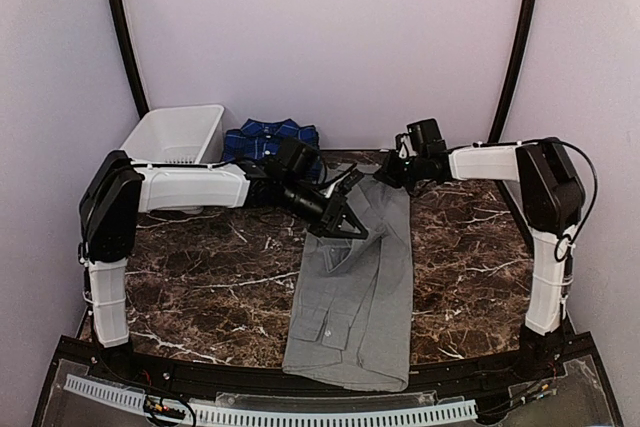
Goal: Fold and stack the long sleeve shirts
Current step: Fold the sleeve of the rectangle-folded shirt.
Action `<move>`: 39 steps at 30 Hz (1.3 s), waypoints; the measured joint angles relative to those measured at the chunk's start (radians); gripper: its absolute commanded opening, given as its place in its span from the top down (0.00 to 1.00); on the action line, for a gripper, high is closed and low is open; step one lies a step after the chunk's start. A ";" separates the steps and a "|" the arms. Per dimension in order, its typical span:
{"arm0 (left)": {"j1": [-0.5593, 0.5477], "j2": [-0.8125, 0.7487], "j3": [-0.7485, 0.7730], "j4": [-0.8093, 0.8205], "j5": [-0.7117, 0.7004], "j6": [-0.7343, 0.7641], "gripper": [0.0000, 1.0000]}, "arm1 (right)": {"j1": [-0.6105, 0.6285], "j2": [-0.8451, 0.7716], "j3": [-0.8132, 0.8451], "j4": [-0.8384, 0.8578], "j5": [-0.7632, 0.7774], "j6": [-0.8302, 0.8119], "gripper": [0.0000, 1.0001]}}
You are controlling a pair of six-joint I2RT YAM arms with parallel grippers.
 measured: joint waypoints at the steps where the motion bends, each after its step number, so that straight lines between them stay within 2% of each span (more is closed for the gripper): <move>1: -0.006 0.013 0.011 -0.001 0.000 0.000 1.00 | 0.000 -0.029 0.000 -0.013 0.013 -0.008 0.95; 9: -0.042 0.092 0.058 -0.052 -0.002 0.001 1.00 | 0.000 -0.237 -0.122 -0.048 0.082 -0.053 0.94; 17: -0.105 0.177 0.145 -0.139 0.008 0.027 1.00 | 0.002 -0.342 -0.293 -0.104 0.113 -0.074 0.93; 30: -0.155 0.203 0.232 -0.379 -0.019 0.129 1.00 | 0.021 -0.411 -0.368 -0.134 0.139 -0.088 0.93; 39: -0.204 0.216 0.232 -0.394 -0.055 0.110 1.00 | 0.028 -0.413 -0.372 -0.148 0.140 -0.110 0.94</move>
